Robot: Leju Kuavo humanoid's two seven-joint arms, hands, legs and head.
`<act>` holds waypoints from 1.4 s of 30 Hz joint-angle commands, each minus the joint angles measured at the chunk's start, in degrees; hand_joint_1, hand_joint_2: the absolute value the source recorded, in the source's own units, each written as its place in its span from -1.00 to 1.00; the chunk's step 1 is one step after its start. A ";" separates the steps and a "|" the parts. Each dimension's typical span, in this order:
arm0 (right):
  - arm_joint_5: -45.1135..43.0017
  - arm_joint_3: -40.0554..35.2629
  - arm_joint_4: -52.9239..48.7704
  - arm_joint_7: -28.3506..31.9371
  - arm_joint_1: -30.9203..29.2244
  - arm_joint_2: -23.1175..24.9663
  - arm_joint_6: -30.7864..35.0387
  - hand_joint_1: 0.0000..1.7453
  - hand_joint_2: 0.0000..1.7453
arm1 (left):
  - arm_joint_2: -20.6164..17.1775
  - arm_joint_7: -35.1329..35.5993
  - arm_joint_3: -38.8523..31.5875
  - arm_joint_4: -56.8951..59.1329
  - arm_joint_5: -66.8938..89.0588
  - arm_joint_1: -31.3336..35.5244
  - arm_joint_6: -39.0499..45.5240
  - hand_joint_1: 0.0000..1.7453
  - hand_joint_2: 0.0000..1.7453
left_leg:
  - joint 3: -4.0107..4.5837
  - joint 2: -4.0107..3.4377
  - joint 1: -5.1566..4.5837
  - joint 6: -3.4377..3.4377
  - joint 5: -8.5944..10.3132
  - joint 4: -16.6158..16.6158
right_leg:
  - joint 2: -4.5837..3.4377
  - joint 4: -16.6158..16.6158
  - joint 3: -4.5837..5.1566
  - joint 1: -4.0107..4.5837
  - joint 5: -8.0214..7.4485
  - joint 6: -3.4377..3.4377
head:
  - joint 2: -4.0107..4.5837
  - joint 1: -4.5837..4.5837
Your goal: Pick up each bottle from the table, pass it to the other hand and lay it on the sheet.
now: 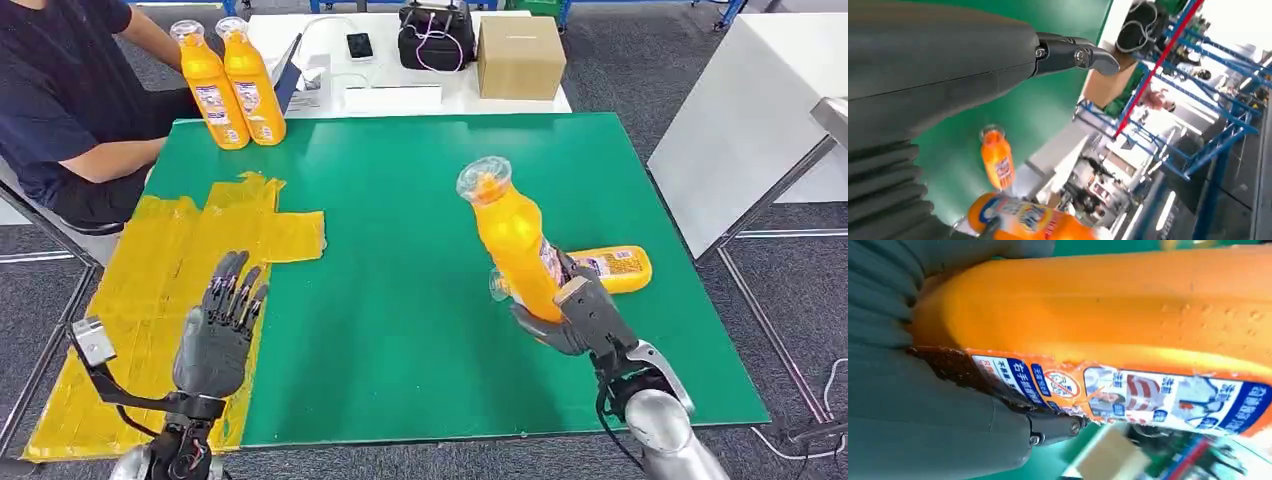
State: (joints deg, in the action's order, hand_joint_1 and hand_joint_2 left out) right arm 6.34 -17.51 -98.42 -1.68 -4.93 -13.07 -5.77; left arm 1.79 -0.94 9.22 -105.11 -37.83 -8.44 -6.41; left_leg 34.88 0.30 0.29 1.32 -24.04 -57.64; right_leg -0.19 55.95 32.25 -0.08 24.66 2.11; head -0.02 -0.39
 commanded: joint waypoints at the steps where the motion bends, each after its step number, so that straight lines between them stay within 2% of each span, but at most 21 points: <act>1: -0.07 -3.44 -1.96 0.87 -1.88 4.54 0.71 1.00 1.00 | -2.20 -0.16 5.09 2.80 -2.69 2.08 -0.07 -1.00 1.00 | -0.08 -0.06 0.00 -0.05 -0.04 0.03 | -0.01 -0.04 -0.10 0.01 0.03 -0.02 | 0.00 -0.02; 8: 3.54 -10.36 8.96 -2.48 -6.38 6.79 2.04 1.00 1.00 | -2.61 1.05 8.89 3.05 -2.76 5.06 2.08 -1.00 1.00 | -0.05 -0.12 0.02 -0.06 -0.01 0.06 | -0.07 -0.08 -0.08 0.03 -0.04 -0.04 | 0.00 0.00; 15: 8.68 -15.78 19.88 -3.87 -12.30 11.18 5.50 1.00 1.00 | -2.67 3.00 11.25 3.98 -8.09 8.41 2.26 -1.00 1.00 | -0.07 -0.19 0.00 -0.06 -0.03 0.05 | -0.14 -0.04 -0.05 0.01 -0.03 -0.03 | 0.00 0.00; 22: 8.70 -15.93 20.19 -3.88 -12.91 11.33 5.60 1.00 1.00 | -2.64 3.04 11.69 4.11 -8.41 8.66 2.40 -1.00 1.00 | -0.06 -0.07 -0.02 -0.04 -0.02 0.06 | -0.01 -0.04 -0.08 -0.01 0.01 -0.01 | 0.00 0.00; 24: 10.59 -16.97 21.61 -4.30 -14.77 13.20 6.69 1.00 1.00 | -1.42 3.33 12.45 4.22 -9.54 10.43 2.20 -1.00 1.00 | -0.03 -0.07 -0.01 -0.04 -0.03 0.04 | -0.01 -0.04 -0.06 0.00 0.02 -0.01 | 0.00 0.02; 29: 15.64 -20.11 23.98 -4.51 -17.54 15.55 9.46 1.00 1.00 | -1.11 3.47 14.08 4.00 -9.94 11.90 3.66 -1.00 1.00 | 0.20 -0.12 -0.02 -0.05 0.01 0.01 | -0.06 0.03 0.21 -0.01 -0.04 -0.01 | 0.00 0.00; 39: 20.30 -28.99 24.06 -4.90 -16.98 16.76 11.86 1.00 1.00 | -0.92 1.07 14.95 4.03 -8.67 12.32 6.92 -1.00 1.00 | 0.07 -0.04 0.02 -0.07 -0.04 0.01 | 0.03 -0.01 0.05 0.03 0.05 0.00 | 0.00 0.02; 42: 20.30 -28.99 24.06 -4.90 -16.98 16.76 11.86 1.00 1.00 | -0.92 1.07 14.95 4.03 -8.67 12.32 6.92 -1.00 1.00 | 0.21 -0.01 -0.01 -0.06 0.03 0.03 | 0.04 0.01 0.20 -0.01 0.01 0.00 | 0.00 0.00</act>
State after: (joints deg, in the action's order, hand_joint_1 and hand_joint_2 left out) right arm 26.12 -39.28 -79.03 -5.94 -19.18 3.41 5.46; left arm 0.85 0.74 22.56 -104.37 -46.79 1.52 -0.57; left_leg 35.26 0.33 0.29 1.28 -23.98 -57.64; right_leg -0.14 56.00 32.61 -0.08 24.64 2.12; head -0.02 -0.39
